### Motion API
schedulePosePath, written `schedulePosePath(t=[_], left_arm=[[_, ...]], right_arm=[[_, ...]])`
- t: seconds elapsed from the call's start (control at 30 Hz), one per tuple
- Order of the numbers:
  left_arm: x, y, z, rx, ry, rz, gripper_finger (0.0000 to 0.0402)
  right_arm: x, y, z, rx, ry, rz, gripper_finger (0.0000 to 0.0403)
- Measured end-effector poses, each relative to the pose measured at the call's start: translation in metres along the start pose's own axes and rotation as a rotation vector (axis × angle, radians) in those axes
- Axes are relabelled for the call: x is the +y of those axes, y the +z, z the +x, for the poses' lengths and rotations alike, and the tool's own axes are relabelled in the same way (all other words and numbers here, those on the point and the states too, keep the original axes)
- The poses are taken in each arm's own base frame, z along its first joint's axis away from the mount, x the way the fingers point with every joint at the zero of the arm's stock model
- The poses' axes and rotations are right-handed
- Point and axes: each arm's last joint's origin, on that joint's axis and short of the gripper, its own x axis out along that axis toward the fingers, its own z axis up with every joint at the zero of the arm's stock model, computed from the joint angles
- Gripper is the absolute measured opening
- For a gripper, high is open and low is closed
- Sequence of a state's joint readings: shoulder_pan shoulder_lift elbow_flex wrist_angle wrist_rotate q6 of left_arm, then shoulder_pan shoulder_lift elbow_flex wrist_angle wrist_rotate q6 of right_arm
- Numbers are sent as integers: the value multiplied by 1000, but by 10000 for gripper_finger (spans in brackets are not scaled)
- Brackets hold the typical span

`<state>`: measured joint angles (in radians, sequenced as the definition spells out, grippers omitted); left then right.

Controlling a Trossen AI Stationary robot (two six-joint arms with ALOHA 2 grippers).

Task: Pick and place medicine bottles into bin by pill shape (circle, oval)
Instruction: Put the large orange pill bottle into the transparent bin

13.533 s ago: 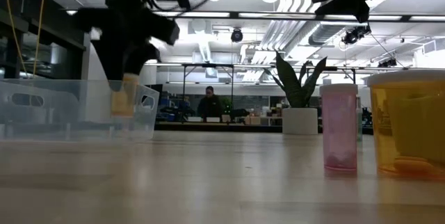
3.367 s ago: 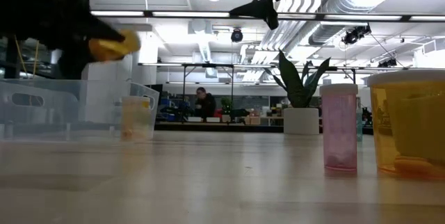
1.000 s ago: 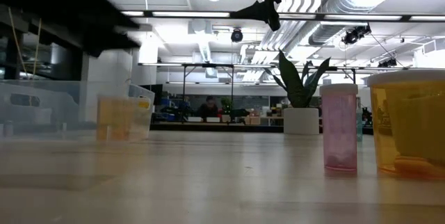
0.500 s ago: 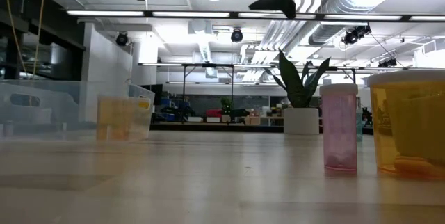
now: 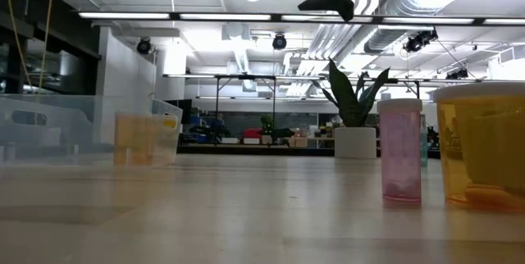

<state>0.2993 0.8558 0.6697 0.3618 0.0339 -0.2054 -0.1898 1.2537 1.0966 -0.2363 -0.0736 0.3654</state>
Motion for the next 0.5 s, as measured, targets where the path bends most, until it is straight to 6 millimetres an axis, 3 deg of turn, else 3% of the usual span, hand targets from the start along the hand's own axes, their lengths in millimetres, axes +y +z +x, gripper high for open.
schedulePosePath(t=[0.1,0.17,0.3,0.5], left_arm=[[0,0,0,1,0,-1,280],[0,0,0,2,0,-1,280],[0,0,0,3,1,-1,280],[0,-1,0,7,2,-1,280]], right_arm=[[7,-5,1,72,101,48,252],[18,-21,2,203,113,57,252],[50,-57,-1,477,64,17,252],[107,-106,-2,663,91,37,252]])
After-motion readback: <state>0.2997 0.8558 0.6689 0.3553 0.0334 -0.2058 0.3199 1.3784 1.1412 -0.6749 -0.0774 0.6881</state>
